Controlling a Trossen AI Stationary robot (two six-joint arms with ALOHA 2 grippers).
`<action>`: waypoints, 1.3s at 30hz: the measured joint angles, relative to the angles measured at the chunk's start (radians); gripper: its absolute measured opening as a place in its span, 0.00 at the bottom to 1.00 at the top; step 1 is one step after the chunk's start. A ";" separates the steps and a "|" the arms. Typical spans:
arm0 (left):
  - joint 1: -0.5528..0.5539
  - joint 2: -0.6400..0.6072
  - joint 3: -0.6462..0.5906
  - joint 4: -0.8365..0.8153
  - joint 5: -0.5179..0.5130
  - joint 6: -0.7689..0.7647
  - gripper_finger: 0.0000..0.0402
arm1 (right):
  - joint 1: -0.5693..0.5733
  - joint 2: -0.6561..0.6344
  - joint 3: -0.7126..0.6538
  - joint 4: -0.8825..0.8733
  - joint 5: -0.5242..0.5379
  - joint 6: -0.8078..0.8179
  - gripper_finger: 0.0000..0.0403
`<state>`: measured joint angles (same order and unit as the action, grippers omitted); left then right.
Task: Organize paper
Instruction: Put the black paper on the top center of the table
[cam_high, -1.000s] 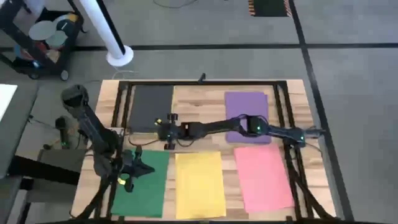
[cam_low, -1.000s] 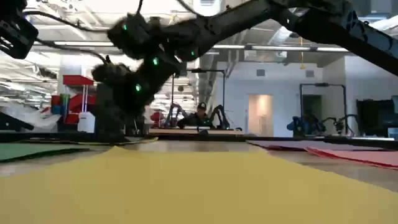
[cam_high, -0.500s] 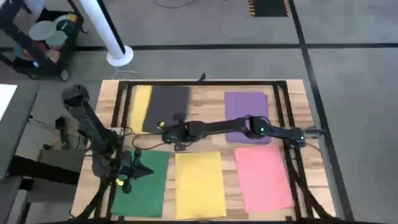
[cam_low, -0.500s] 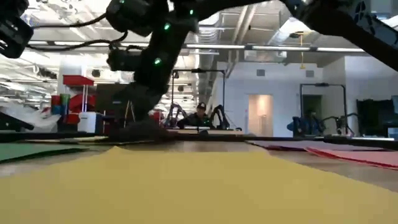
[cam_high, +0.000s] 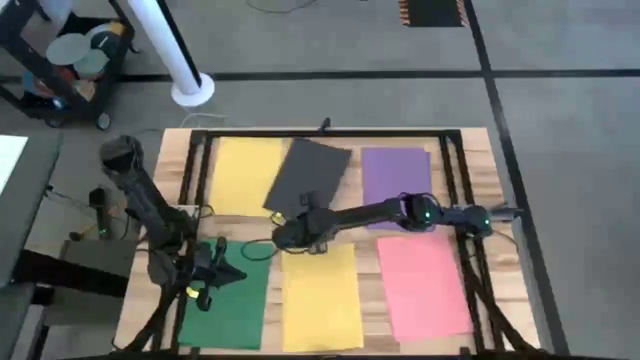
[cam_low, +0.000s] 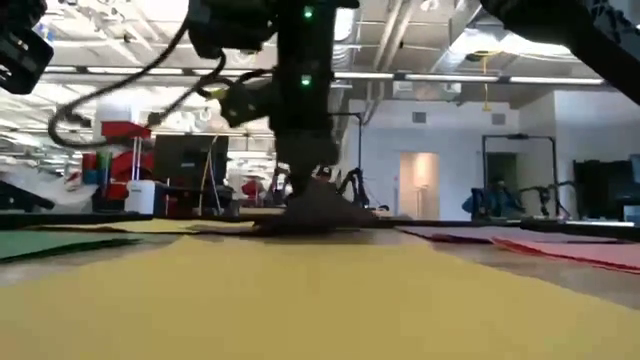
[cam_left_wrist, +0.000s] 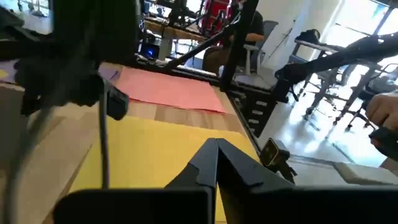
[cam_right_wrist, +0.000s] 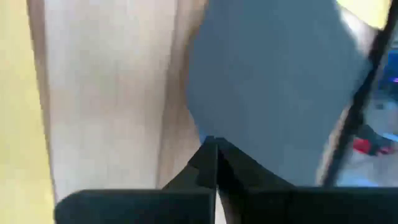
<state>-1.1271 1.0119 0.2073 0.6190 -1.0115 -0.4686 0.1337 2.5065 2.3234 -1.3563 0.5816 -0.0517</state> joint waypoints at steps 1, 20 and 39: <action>0.000 0.000 0.000 0.000 0.000 0.000 0.00 | 0.000 -0.007 -0.010 -0.005 0.002 0.000 0.00; 0.005 0.000 0.000 0.000 -0.032 -0.015 0.00 | 0.055 -0.390 -0.712 0.765 -0.045 0.093 0.00; 0.087 0.000 0.000 -0.001 -0.003 -0.052 0.00 | 0.064 -0.494 -1.122 1.018 -0.266 -0.069 0.00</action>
<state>-1.0405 1.0115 0.2073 0.6182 -1.0142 -0.5211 0.1980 2.0121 1.2018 -0.3379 0.3160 -0.1204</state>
